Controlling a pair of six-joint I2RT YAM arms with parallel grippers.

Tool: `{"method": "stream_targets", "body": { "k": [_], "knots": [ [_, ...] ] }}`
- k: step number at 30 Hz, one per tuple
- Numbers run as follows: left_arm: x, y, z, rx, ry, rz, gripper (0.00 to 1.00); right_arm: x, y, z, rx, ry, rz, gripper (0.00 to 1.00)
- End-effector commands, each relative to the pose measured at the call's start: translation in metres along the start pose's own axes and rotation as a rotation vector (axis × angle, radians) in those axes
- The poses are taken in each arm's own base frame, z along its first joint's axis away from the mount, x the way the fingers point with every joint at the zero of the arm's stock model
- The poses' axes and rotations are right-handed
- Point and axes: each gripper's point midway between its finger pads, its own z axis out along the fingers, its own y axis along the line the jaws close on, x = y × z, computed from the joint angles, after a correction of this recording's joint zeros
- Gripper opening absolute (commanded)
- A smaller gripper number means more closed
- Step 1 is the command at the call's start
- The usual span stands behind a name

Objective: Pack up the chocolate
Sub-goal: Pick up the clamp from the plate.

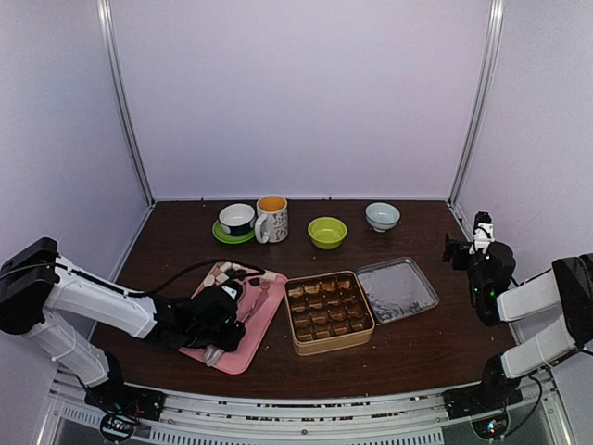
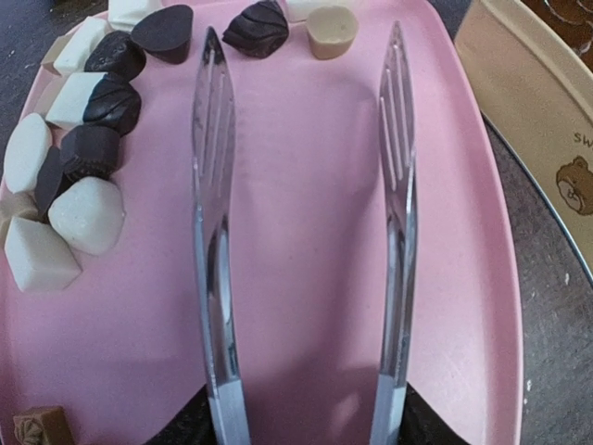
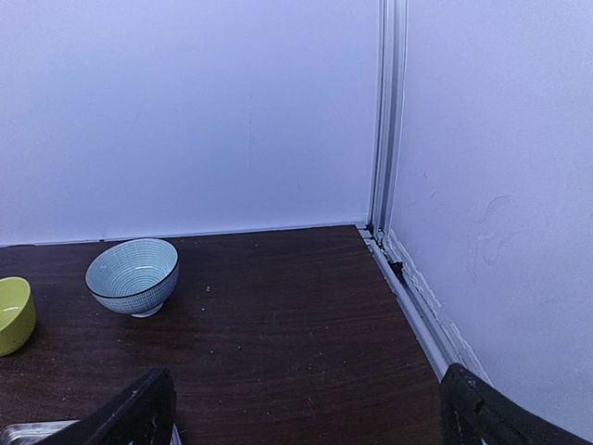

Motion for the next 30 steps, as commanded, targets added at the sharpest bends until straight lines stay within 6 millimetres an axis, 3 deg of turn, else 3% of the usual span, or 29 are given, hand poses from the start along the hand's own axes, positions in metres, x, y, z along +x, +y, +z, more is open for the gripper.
{"method": "stream_targets", "body": {
  "k": [1,9,19,30],
  "knots": [
    [0.009,0.000,0.002,-0.008,0.033,-0.009,0.51,-0.009,-0.001,0.002,0.000,-0.030,0.008,1.00],
    [-0.012,0.005,-0.027,-0.025,-0.012,-0.006,0.40,-0.009,-0.001,0.002,0.001,-0.030,0.008,1.00],
    [-0.037,0.034,-0.096,-0.084,0.003,-0.051,0.29,-0.009,-0.001,0.002,0.000,-0.030,0.007,1.00],
    [-0.021,0.052,-0.147,0.017,0.245,-0.226,0.27,-0.009,-0.001,0.002,0.001,-0.031,0.008,1.00]
  ]
}}
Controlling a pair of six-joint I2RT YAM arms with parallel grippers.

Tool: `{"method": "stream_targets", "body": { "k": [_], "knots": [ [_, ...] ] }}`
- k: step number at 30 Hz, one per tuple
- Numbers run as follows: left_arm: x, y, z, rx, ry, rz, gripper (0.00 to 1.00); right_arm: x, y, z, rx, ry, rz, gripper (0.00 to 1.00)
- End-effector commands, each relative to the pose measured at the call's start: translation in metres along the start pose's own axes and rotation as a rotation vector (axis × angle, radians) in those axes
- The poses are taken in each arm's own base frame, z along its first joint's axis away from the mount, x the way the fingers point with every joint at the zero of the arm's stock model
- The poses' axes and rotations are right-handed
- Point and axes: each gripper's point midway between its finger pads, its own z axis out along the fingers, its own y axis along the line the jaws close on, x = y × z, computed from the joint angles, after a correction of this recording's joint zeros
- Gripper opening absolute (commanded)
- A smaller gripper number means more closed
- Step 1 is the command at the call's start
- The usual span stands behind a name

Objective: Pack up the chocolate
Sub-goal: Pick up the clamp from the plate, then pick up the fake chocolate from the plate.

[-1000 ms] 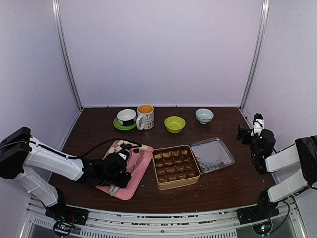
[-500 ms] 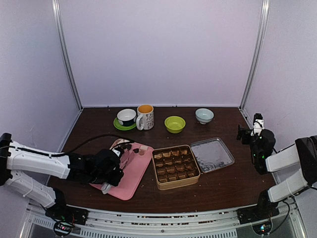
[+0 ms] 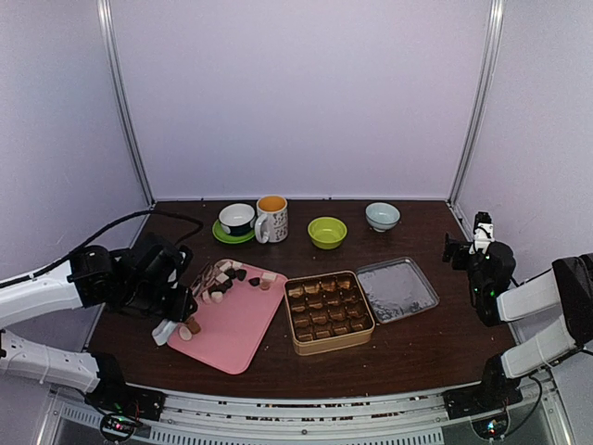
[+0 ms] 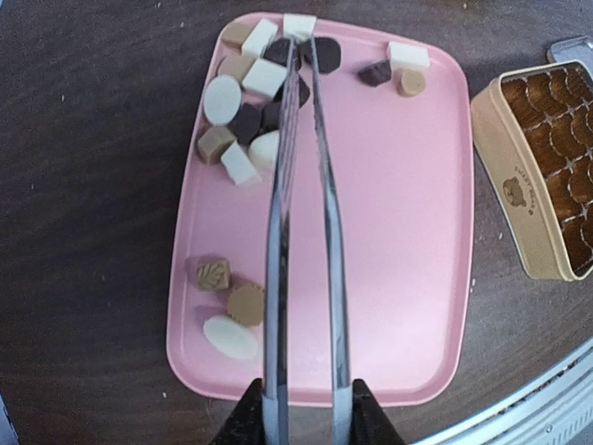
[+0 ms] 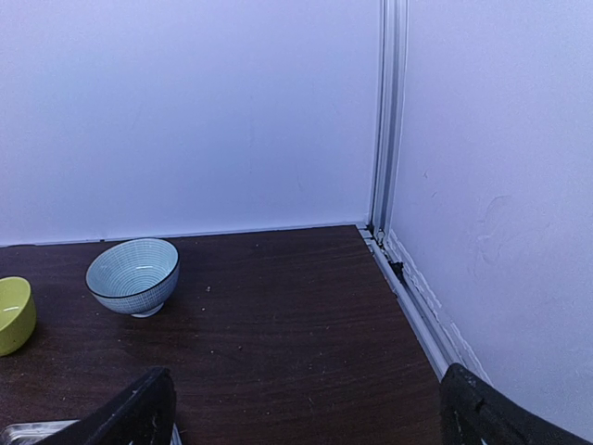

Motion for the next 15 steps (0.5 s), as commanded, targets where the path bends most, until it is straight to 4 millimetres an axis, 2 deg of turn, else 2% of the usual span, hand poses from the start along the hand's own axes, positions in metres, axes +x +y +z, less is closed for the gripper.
{"method": "stream_targets", "body": {
  "k": [1,5,10,15],
  "knots": [
    [0.025,0.006,-0.022,0.015,0.187,-0.051,0.27,-0.009,-0.001,0.002,0.003,-0.030,0.008,1.00],
    [0.036,0.009,-0.032,0.004,0.259,-0.067,0.28,-0.009,-0.001,0.002,0.003,-0.031,0.008,1.00],
    [0.046,-0.001,-0.039,0.070,0.316,-0.070,0.30,-0.009,-0.001,0.002,0.003,-0.031,0.008,1.00],
    [0.064,0.009,-0.044,0.021,0.413,-0.040,0.33,-0.009,-0.001,0.002,0.003,-0.031,0.009,1.00]
  ]
}}
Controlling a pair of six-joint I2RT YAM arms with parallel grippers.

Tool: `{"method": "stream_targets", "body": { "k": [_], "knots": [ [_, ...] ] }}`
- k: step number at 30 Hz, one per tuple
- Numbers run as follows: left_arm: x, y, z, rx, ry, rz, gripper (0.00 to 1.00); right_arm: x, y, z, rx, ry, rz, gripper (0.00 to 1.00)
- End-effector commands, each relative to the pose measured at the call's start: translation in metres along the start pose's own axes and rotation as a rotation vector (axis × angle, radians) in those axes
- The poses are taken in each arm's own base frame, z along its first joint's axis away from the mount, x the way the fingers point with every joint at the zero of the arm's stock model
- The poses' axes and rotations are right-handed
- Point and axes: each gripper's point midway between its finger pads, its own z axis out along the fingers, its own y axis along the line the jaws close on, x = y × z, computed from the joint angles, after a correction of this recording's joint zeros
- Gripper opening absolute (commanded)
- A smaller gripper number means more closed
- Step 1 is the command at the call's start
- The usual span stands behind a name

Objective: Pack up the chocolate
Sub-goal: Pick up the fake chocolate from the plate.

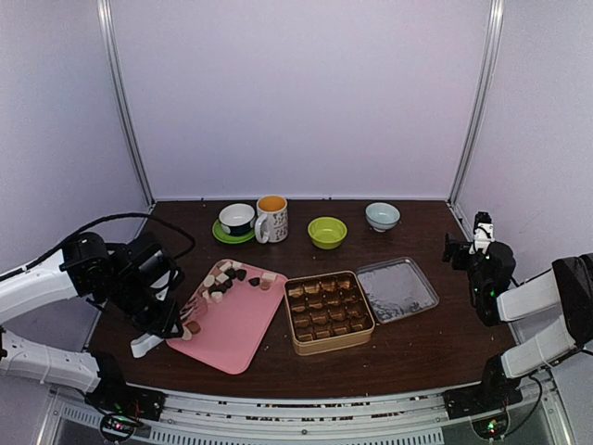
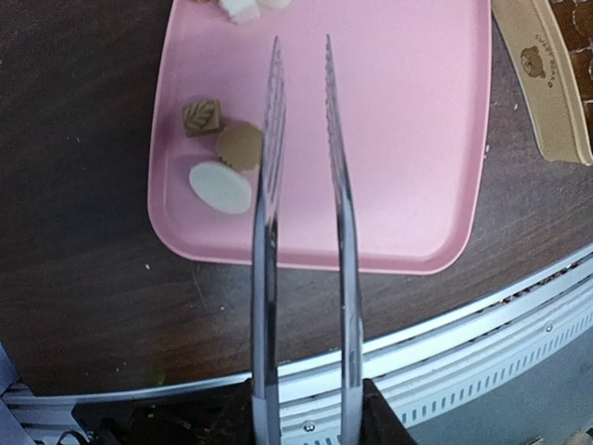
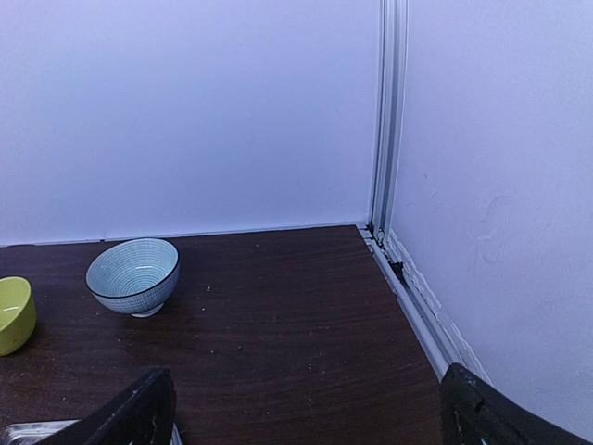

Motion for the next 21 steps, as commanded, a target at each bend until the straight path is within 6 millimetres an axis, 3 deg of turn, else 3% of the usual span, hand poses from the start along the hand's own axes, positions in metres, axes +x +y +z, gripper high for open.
{"method": "stream_targets", "body": {
  "k": [1,11,21],
  "knots": [
    [0.013,0.004,-0.010,-0.017,0.078,0.008,0.34,-0.009,-0.001,0.002,0.003,-0.031,0.008,1.00],
    [0.030,0.014,-0.010,-0.055,0.150,0.027,0.35,-0.009,-0.001,0.002,0.004,-0.030,0.008,1.00],
    [0.040,0.009,-0.004,-0.010,0.182,0.005,0.34,-0.009,-0.001,0.002,0.004,-0.030,0.008,1.00]
  ]
}}
